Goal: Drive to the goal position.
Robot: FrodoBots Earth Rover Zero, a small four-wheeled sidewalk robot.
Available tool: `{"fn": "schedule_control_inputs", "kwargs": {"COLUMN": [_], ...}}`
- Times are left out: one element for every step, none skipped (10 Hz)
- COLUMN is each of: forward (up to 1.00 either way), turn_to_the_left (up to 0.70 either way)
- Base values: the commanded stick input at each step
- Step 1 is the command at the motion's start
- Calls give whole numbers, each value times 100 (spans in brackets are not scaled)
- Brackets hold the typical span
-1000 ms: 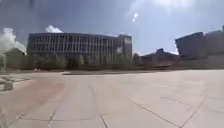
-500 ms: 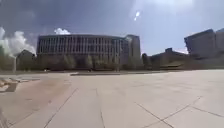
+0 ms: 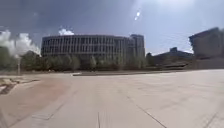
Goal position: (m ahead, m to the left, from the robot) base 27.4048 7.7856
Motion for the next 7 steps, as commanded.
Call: {"fn": "schedule_control_inputs", "kwargs": {"forward": [100,100,100,100,100,100,100], "turn_to_the_left": [0,0,0,5,21,27,27]}}
